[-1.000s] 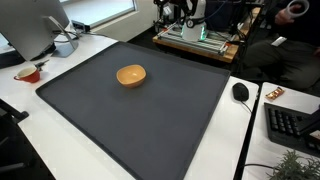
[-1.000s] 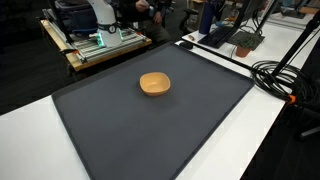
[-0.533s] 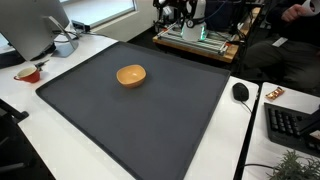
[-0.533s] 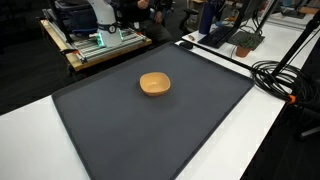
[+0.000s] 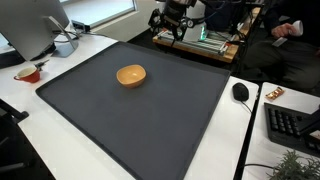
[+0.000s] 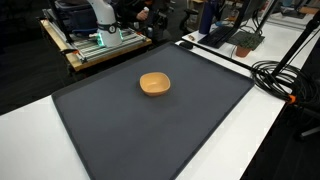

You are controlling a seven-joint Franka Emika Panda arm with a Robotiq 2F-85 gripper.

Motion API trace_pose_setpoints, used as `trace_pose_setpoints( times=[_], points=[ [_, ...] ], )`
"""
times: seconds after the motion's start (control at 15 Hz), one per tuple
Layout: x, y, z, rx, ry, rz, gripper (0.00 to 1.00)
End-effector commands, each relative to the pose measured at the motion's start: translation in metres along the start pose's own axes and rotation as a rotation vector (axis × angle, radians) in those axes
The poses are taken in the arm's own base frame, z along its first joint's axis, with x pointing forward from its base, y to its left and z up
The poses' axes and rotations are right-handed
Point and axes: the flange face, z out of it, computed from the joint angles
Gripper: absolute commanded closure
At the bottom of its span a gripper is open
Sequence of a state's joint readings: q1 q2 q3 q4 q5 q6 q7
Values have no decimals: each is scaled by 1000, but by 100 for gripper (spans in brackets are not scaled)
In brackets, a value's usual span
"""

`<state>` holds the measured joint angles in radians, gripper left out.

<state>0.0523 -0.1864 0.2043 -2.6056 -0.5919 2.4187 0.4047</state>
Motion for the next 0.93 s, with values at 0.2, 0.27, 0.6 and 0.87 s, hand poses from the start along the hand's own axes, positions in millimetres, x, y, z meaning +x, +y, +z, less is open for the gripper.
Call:
trace_pose_setpoints(
  times=[0.2, 0.27, 0.6, 0.87],
  points=[
    [-6, -10, 51, -196, 118, -71, 0],
    [-5, -11, 64, -215, 128, -74, 0],
    [-14, -18, 89, -207, 78, -79, 0],
    [-8, -22, 110, -185, 42, -84, 0]
  ],
)
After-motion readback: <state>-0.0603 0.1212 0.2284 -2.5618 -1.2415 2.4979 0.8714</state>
